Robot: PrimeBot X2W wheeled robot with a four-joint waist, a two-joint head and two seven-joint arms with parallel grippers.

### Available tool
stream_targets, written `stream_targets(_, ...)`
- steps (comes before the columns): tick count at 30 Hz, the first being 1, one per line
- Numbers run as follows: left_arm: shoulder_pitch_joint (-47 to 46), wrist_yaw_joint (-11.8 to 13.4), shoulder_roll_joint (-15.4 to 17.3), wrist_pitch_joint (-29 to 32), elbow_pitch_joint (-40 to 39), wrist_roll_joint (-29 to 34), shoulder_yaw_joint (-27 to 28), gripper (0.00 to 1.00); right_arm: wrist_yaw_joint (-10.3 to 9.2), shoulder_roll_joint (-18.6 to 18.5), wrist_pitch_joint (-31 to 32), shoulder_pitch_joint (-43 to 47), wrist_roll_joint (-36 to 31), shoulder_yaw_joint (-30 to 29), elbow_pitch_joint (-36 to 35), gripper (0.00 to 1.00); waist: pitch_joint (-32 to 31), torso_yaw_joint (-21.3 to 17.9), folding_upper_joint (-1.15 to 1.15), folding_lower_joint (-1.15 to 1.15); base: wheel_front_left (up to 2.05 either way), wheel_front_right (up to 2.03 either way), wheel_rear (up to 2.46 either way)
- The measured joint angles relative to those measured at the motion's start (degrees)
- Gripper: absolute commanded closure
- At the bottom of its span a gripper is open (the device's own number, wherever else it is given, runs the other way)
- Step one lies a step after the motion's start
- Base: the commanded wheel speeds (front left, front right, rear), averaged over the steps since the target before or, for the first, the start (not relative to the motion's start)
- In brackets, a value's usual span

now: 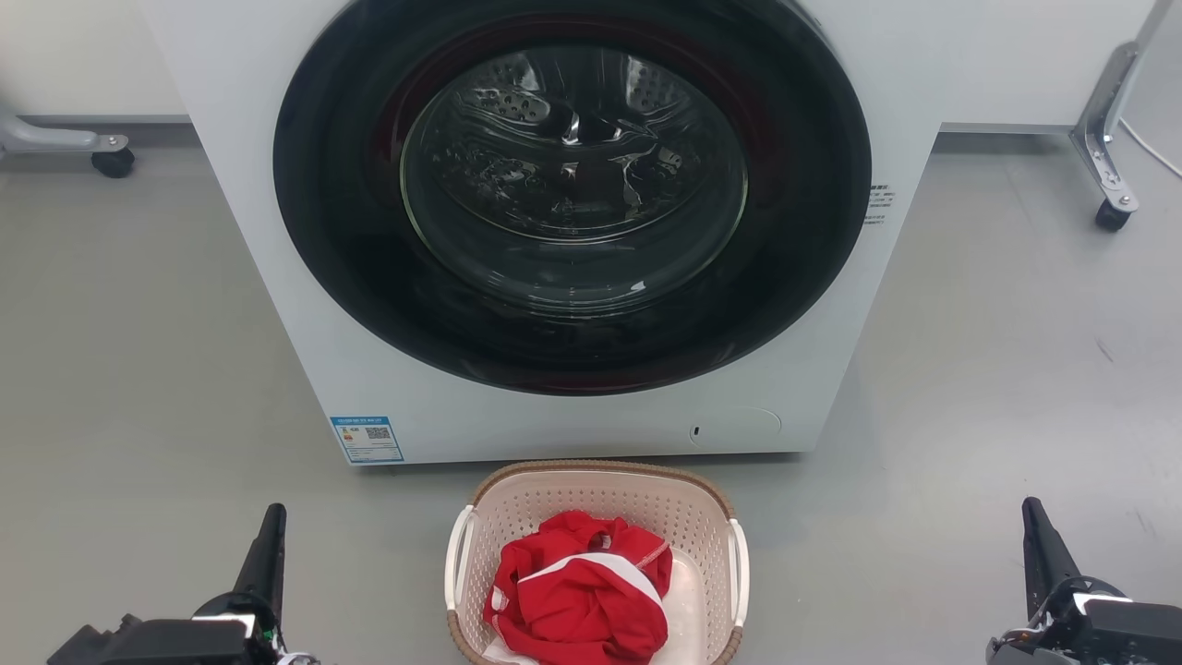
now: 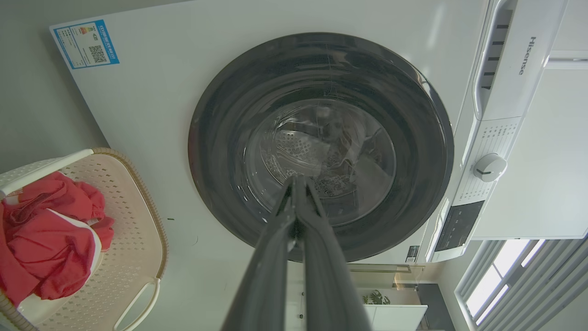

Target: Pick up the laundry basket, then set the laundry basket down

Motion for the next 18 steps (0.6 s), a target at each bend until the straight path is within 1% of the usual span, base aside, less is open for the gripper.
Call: stream_targets(18,0.00,0.00,-0.01,0.00,0.01,0.00,0.00,1.00,0.00,0.00,0.00,0.00,0.00,0.00,0.00,1.00,0.00,0.00,0.00,0.00,0.00,0.00,0.00)
